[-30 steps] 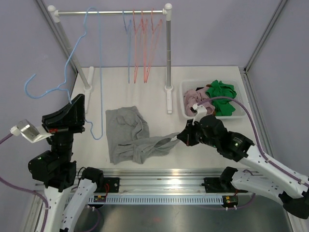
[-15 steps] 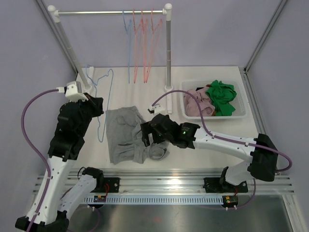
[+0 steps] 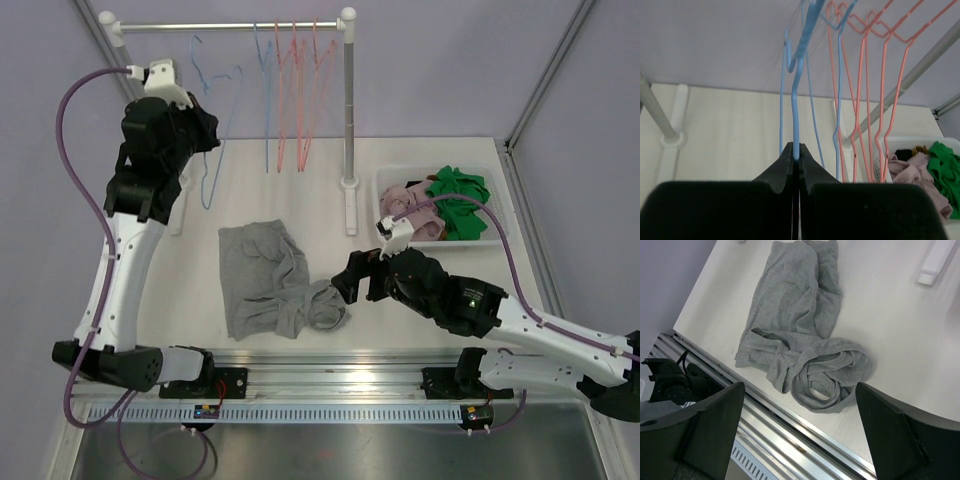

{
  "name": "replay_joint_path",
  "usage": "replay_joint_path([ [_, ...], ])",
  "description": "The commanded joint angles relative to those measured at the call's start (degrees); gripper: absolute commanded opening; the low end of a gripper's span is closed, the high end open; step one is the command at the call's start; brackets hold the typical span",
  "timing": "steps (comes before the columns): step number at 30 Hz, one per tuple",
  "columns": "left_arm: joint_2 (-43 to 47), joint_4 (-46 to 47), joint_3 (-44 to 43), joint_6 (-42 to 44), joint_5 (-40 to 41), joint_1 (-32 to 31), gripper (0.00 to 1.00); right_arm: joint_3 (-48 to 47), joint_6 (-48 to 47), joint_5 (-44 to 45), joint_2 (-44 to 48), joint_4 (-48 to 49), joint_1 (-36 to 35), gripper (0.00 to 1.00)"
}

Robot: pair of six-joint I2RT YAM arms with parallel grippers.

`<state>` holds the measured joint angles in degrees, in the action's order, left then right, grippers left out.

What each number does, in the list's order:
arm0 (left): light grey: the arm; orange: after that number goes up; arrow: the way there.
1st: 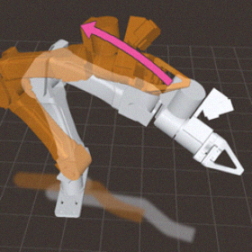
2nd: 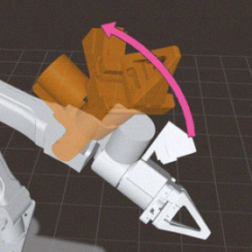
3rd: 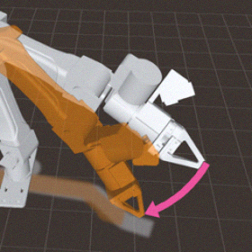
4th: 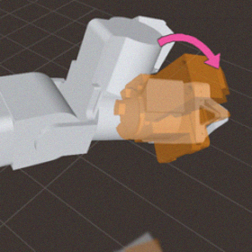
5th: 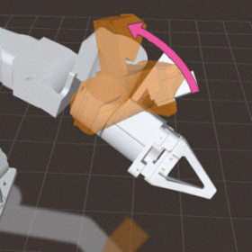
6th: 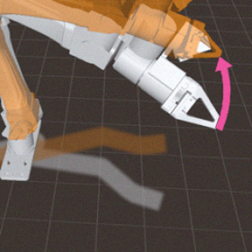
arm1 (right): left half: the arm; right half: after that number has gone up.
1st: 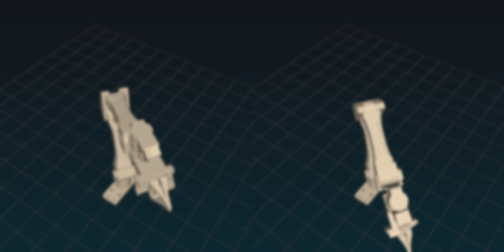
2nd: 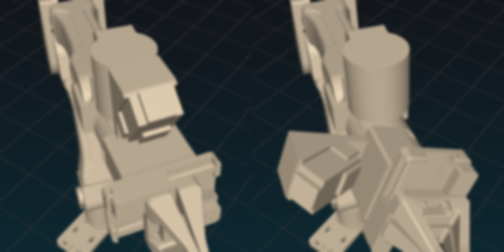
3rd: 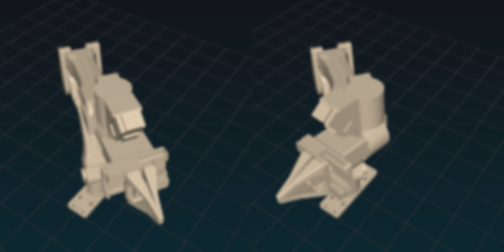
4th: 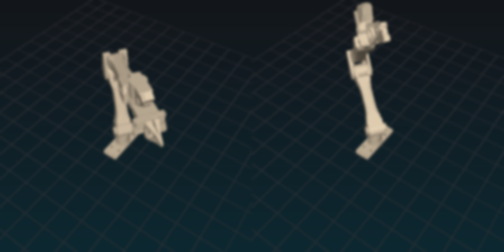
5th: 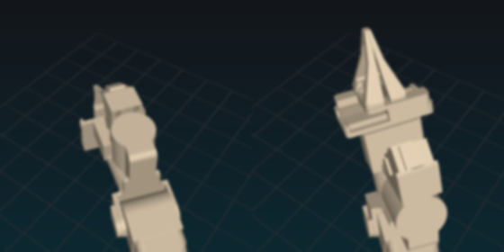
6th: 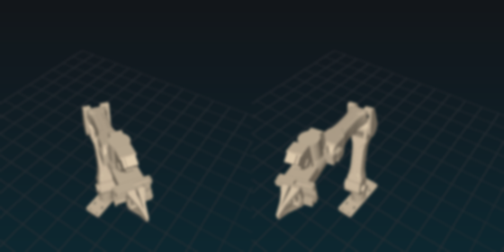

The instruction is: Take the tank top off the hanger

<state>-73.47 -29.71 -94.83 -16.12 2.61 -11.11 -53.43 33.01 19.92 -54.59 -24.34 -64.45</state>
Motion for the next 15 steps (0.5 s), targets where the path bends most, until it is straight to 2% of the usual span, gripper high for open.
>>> replay_joint_path([
  [1, -6.8, -1.0, -11.1, 4.5, -1.3, 0.9, 0.00, 1.8, 0.5, 1.7, 3.5, -1.6, -0.2, 0.99],
  [8, -20.8, -2.8, -27.6, 7.0, -0.1, 2.0, 0.00, 2.7, -1.5, 2.4, 7.5, -4.1, -0.2, 0.99],
  [15, -30.5, -3.2, -35.8, 6.1, -1.9, 3.1, 0.00, 4.6, -3.5, 1.7, 7.6, -2.3, -0.2, 1.00],
])
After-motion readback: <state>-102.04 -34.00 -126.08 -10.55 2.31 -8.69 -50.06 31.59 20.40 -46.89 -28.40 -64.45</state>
